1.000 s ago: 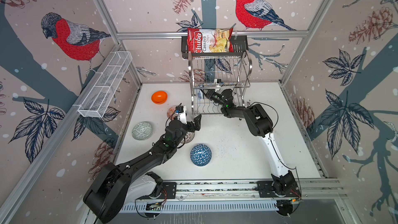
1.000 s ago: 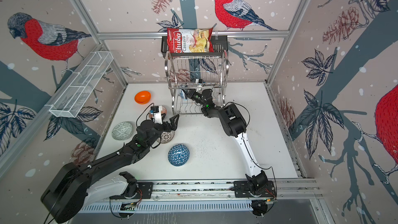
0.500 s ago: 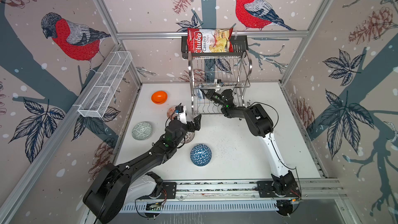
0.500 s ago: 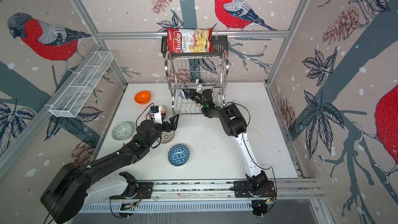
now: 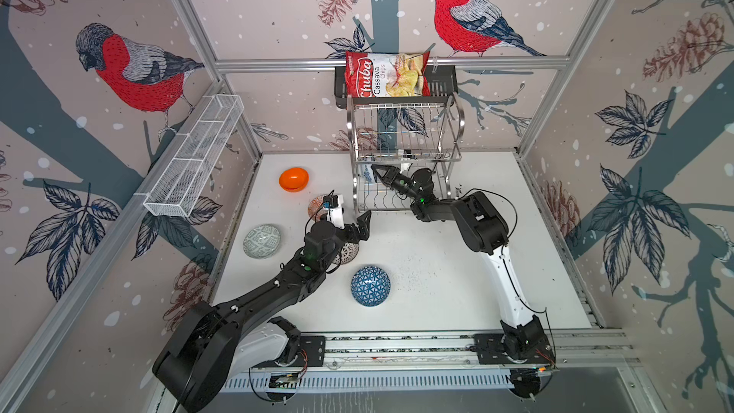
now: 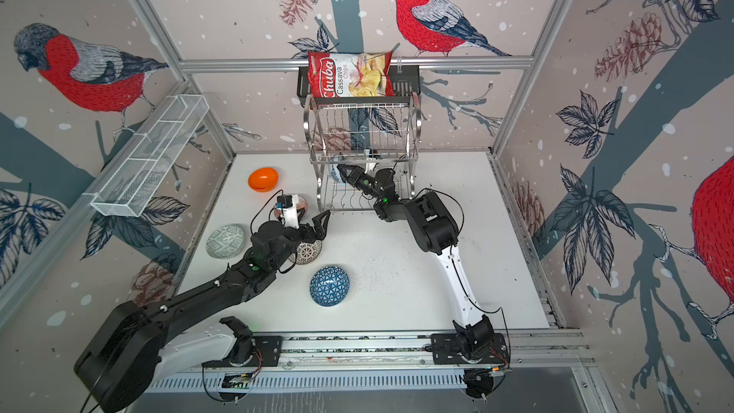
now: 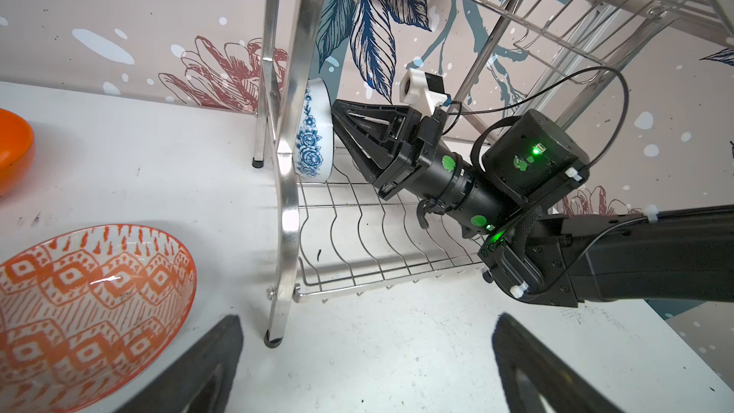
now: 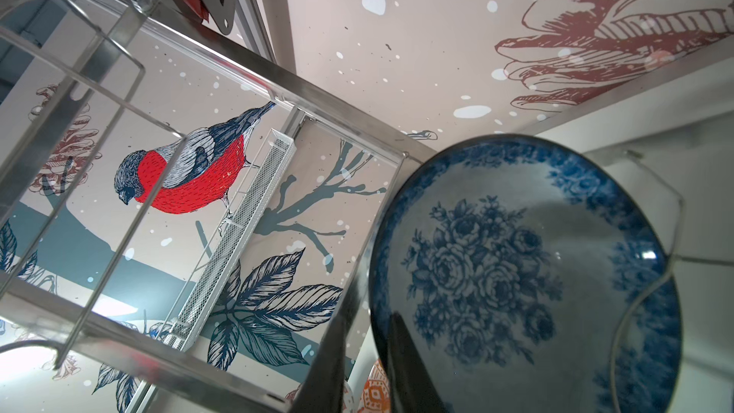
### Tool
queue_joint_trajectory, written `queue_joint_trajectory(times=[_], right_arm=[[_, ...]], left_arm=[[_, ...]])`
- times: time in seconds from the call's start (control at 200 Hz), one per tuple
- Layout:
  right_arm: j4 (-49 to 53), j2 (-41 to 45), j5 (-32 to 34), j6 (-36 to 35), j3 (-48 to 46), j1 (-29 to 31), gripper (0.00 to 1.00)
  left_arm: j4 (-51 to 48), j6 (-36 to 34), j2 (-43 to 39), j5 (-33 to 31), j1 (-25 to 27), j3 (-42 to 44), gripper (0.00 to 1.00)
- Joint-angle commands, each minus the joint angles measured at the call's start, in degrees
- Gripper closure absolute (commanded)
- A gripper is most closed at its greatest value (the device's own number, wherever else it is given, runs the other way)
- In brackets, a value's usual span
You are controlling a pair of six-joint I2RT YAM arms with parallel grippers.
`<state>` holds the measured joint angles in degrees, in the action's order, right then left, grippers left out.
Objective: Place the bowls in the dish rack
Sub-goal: 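Open the right gripper and release the floral bowl standing in the rack, then withdraw the right gripper from the rack toward the blue triangle-patterned bowl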
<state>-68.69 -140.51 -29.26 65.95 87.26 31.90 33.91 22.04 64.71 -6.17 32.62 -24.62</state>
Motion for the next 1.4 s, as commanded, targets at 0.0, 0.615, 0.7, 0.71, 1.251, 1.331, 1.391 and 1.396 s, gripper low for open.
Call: queue_joint_trajectory(times=[0.0,0.615,0.7,0.71,1.251,1.331,1.391,1.396], right_arm=[[-4.68,1.67,0.66,0.49,-2.16,0.38,0.78],[-6.61,12.47,3.45,-2.99,-16.4,2.07,0.65],[-6.55,13.78,3.85,-3.37,-17.84,2.37,0.62],[-6.5,13.97,3.9,-3.44,-17.99,2.42,0.62],[-3.96,23.35,6.55,-6.5,-27.89,3.16,0.29],[-2.42,25.29,7.31,-7.66,-29.42,3.21,0.22],[-1.1,26.99,8.19,-8.61,-30.66,3.26,0.18],[-1.01,27.15,8.26,-8.72,-30.75,3.26,0.18]], left_arm=[[1.59,-0.76,-0.23,-0.31,-0.14,-0.26,0.02],[1.5,-0.66,-0.87,-0.64,-0.1,-0.12,0.02],[1.48,-0.68,-0.92,-0.61,-0.16,-0.08,0.02],[1.5,-0.68,-0.95,-0.66,-0.18,-0.05,0.02],[1.07,-0.18,-1.27,-0.42,-0.11,-0.06,0.02],[1.01,-0.11,-1.52,-0.55,-0.14,0.15,0.02],[1.12,-0.08,-1.65,-0.69,-0.11,0.19,0.02],[1.14,-0.12,-1.67,-0.73,-0.11,0.23,0.02]])
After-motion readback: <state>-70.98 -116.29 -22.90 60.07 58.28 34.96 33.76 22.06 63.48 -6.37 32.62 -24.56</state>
